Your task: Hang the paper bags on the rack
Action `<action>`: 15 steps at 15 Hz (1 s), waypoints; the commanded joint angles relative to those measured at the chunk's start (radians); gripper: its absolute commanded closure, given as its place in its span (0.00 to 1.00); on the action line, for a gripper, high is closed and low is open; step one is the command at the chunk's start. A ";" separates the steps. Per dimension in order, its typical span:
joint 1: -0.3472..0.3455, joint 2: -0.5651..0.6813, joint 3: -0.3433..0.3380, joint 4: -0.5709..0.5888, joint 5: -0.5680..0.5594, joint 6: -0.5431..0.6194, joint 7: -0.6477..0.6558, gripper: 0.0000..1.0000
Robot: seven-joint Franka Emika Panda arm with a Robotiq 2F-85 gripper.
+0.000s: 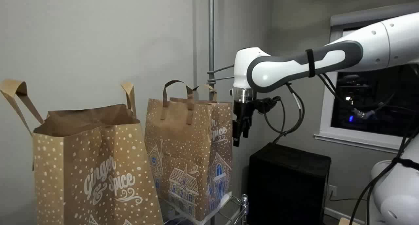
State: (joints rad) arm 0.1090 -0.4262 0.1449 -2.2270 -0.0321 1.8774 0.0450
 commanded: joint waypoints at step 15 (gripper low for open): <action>0.001 -0.334 0.062 -0.156 -0.004 0.047 0.228 0.00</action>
State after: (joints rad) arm 0.1090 -0.6361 0.1771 -2.3359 -0.0341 1.8779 0.2293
